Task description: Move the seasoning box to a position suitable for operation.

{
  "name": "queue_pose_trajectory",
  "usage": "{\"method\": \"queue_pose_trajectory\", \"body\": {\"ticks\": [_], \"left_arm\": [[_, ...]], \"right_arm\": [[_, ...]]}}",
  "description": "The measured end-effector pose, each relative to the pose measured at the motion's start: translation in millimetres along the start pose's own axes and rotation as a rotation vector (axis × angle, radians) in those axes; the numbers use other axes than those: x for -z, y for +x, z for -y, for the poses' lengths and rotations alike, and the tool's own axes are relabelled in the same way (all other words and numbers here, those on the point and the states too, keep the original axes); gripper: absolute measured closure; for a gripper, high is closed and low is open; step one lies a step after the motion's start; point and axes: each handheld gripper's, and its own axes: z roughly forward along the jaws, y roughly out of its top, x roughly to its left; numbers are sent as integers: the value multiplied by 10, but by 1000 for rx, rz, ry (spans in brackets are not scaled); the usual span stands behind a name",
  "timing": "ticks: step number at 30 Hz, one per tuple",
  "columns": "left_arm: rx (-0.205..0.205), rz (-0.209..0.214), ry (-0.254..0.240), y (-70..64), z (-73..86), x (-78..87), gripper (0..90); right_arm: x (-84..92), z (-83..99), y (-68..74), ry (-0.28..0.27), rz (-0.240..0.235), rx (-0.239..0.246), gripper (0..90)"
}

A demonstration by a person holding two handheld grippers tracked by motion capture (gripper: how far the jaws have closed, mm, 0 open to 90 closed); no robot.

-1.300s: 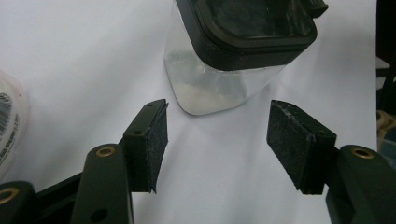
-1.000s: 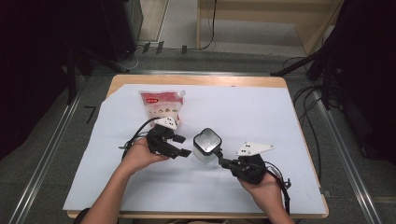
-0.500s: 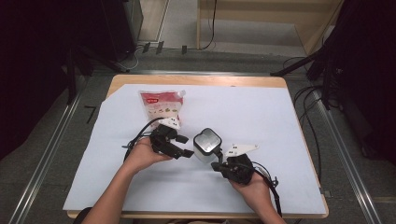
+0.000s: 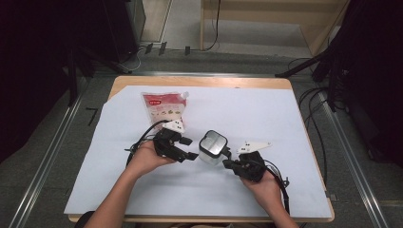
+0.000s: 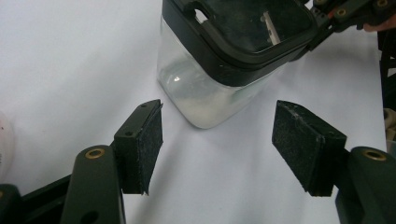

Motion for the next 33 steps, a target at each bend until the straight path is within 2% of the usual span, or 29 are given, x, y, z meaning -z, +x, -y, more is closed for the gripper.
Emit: {"method": "queue_pose_trajectory", "body": {"ticks": [12, 16, 24, 28, 33], "left_arm": [[-16, -17, -15, -39, -41, -29, 330], [-18, -9, -44, -60, -71, -48, 291], [-29, 8, -41, -77, -165, -139, 229], [-36, 34, -60, -61, -255, -165, 214], [-47, 33, -68, -60, -346, -241, 188]], "right_arm": [[106, -11, -249, -6, 19, -47, 900], [130, -26, -305, -3, 24, -55, 900], [210, -62, -430, -29, 48, -77, 900], [208, -85, -467, -30, 65, -86, 900], [225, -115, -470, -25, 70, -99, 900]]}}
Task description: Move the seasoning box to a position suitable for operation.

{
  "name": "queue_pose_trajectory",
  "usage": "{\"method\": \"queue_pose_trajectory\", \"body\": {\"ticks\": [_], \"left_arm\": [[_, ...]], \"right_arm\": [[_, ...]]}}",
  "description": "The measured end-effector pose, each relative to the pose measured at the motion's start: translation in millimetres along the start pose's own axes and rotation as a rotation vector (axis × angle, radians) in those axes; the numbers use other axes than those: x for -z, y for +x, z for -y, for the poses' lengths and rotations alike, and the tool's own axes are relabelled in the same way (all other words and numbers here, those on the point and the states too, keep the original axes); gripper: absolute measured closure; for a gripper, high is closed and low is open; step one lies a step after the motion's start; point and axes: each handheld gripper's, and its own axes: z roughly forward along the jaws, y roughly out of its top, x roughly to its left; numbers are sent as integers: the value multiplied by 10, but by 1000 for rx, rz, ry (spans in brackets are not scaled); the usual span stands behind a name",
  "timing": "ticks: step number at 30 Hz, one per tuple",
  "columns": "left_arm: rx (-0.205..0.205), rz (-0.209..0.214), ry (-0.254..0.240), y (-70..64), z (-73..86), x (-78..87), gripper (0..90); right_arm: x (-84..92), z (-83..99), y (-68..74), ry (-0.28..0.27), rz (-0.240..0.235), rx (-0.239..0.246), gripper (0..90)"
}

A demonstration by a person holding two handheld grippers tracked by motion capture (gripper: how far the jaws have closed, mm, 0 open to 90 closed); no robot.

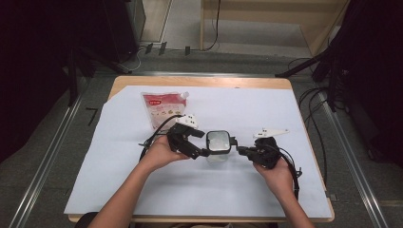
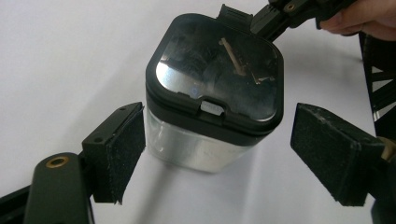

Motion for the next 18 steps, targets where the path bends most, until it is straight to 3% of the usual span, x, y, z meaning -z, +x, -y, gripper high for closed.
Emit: {"method": "queue_pose_trajectory", "body": {"ticks": [6, 13, 18], "left_arm": [[-24, -2, 35, 18, -8, -116, 175], [-47, -16, 42, 10, -15, -231, 151], [-65, -28, 41, -3, -14, -268, 145]], "right_arm": [[30, -82, -19, 6, 29, 20, 900], [-39, -115, -95, 19, 11, -4, 900], [-74, -105, -95, 15, 29, 17, 900]]}}
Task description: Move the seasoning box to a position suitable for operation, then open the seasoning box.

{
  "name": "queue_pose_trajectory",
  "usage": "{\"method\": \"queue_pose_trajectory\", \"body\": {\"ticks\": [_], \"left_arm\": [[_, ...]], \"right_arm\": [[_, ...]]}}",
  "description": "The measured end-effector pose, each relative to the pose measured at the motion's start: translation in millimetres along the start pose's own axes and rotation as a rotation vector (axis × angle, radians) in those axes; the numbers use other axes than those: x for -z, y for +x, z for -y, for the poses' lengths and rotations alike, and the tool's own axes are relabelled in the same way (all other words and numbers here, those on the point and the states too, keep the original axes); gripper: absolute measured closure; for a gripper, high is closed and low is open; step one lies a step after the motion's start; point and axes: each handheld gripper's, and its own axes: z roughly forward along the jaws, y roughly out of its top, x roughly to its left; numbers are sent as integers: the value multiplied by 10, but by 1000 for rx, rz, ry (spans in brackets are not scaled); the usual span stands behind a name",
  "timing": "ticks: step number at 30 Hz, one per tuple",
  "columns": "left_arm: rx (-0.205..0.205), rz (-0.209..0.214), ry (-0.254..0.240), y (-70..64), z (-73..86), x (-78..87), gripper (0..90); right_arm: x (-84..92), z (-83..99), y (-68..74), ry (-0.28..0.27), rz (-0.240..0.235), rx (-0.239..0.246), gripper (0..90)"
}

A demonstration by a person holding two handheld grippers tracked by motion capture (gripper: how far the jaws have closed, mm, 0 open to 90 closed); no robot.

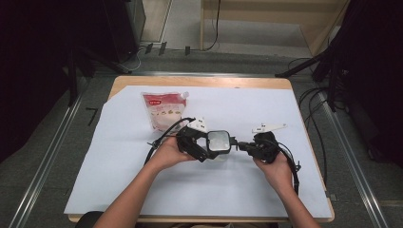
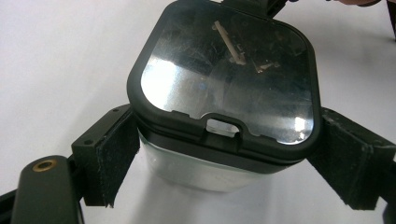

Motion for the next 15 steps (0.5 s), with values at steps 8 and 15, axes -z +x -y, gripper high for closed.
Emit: {"method": "queue_pose_trajectory", "body": {"ticks": [8, 15], "left_arm": [[-4, -22, 15, -35, -25, 25, 147], [-18, -31, 29, -50, -54, 55, 156]], "right_arm": [[1, 1, 12, -2, 7, -3, 900], [4, 0, 24, -3, 4, 0, 900]]}}
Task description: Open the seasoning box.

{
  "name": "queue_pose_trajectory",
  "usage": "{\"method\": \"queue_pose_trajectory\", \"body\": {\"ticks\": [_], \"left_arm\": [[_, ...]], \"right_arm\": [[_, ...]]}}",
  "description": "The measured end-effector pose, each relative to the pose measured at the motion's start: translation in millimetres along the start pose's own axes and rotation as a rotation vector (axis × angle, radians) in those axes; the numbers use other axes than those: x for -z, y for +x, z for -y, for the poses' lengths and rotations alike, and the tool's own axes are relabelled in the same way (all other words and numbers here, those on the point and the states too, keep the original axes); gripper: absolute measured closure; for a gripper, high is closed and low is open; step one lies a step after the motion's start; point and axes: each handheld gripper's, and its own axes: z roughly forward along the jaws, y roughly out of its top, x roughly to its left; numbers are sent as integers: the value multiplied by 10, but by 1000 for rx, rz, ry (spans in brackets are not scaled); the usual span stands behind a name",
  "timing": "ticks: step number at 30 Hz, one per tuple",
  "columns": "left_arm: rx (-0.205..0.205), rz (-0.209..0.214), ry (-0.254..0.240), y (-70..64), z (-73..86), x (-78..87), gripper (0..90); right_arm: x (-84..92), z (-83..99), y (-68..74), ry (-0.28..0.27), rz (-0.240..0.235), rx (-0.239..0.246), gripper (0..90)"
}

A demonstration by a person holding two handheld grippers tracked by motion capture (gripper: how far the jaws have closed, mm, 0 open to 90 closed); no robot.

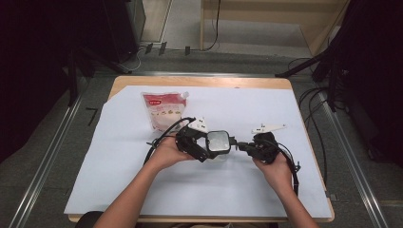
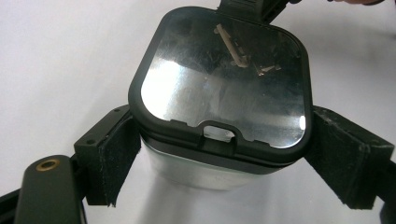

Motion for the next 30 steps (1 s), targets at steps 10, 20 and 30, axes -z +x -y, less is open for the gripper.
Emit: {"method": "queue_pose_trajectory", "body": {"ticks": [10, 20, 30], "left_arm": [[0, 4, 9, -6, -15, 20, 158], [-25, -10, -8, -24, -52, 85, 159], [-27, -15, -18, -37, -89, 113, 161]], "right_arm": [[1, -4, 13, -1, -1, 0, 900], [-5, -10, 37, -3, -8, 6, 900], [-8, -16, 41, -9, -13, 4, 900]]}}
